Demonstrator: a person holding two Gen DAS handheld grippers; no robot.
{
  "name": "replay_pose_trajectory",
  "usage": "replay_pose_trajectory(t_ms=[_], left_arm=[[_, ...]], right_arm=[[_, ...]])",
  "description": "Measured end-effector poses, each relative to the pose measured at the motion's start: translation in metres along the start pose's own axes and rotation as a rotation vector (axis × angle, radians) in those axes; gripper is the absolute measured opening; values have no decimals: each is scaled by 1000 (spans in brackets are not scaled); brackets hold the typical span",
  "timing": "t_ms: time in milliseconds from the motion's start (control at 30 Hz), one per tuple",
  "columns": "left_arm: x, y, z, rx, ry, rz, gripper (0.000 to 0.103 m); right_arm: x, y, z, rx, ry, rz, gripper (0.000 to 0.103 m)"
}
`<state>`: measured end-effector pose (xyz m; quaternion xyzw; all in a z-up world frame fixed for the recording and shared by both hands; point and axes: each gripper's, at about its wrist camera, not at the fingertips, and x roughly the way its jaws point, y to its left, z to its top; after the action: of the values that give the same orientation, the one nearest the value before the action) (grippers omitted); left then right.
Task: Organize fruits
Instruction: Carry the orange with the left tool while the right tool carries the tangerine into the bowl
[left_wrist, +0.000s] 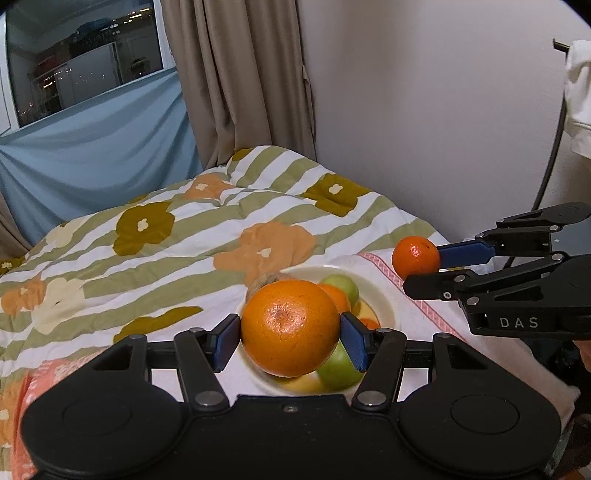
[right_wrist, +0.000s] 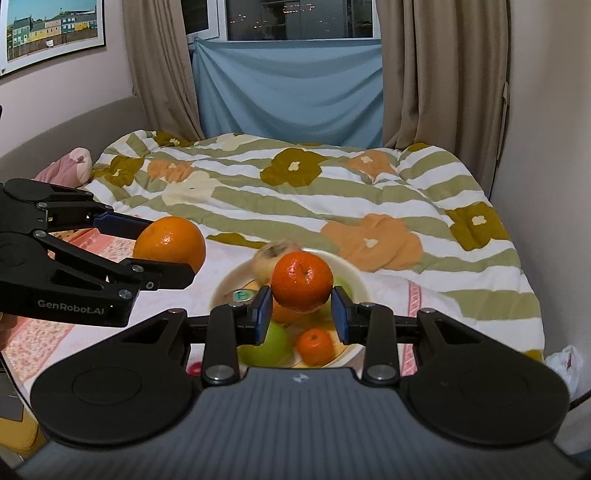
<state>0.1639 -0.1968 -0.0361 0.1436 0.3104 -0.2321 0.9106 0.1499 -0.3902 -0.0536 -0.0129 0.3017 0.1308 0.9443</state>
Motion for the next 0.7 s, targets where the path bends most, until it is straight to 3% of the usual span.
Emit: replay_pose_trajectory(t_ms=[400,700], left_arm=[[95,-14,55,3,32,-12,63],[158,-22,68,37,106,0,63]], right_arm=[[55,-61,6,-16,59,26,49],[87,-81,-2,-27,107,66,49]])
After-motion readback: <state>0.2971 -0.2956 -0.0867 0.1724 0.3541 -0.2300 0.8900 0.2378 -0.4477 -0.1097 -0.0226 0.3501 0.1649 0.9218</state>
